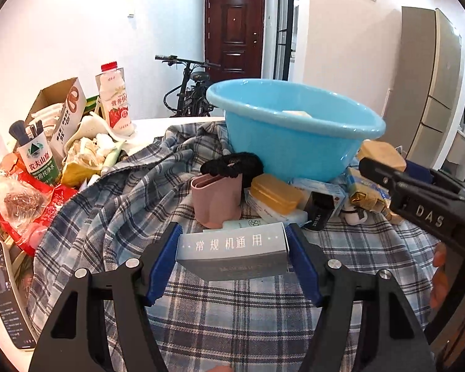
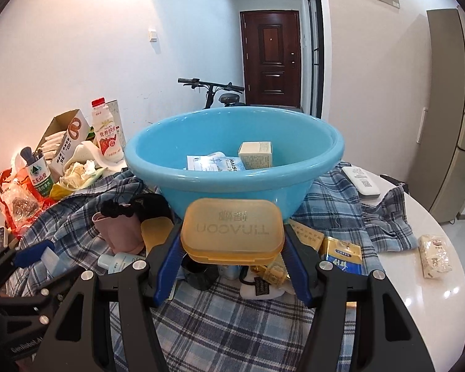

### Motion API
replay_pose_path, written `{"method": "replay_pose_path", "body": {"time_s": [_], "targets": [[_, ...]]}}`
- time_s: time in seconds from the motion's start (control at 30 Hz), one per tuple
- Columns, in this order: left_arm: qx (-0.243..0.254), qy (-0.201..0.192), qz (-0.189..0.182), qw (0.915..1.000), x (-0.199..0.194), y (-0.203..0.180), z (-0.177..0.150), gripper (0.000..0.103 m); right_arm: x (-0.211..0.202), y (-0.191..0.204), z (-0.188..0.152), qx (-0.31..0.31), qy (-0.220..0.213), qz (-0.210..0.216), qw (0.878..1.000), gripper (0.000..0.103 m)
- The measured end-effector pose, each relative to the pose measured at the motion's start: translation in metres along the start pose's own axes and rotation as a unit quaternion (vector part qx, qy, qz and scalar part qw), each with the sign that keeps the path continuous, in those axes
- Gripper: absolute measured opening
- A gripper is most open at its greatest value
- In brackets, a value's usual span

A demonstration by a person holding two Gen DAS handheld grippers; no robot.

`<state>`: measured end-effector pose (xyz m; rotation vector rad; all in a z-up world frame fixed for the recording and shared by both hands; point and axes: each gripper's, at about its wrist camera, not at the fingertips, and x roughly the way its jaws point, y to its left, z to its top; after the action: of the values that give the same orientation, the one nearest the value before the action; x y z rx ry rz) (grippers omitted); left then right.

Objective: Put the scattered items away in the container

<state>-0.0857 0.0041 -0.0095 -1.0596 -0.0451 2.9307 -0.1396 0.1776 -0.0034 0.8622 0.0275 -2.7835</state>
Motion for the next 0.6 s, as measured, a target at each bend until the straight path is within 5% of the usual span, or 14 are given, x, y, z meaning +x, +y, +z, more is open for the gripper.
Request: {"method": "replay_pose_path", "body": {"time_s": [0.6], "targets": [[0.02,-0.078,-0.019,0.9966,-0.04,-0.006,0.055,0.067,-0.064,0.018,0.041,-0.024,-0.068,-0.011,0.997,0.064]]}}
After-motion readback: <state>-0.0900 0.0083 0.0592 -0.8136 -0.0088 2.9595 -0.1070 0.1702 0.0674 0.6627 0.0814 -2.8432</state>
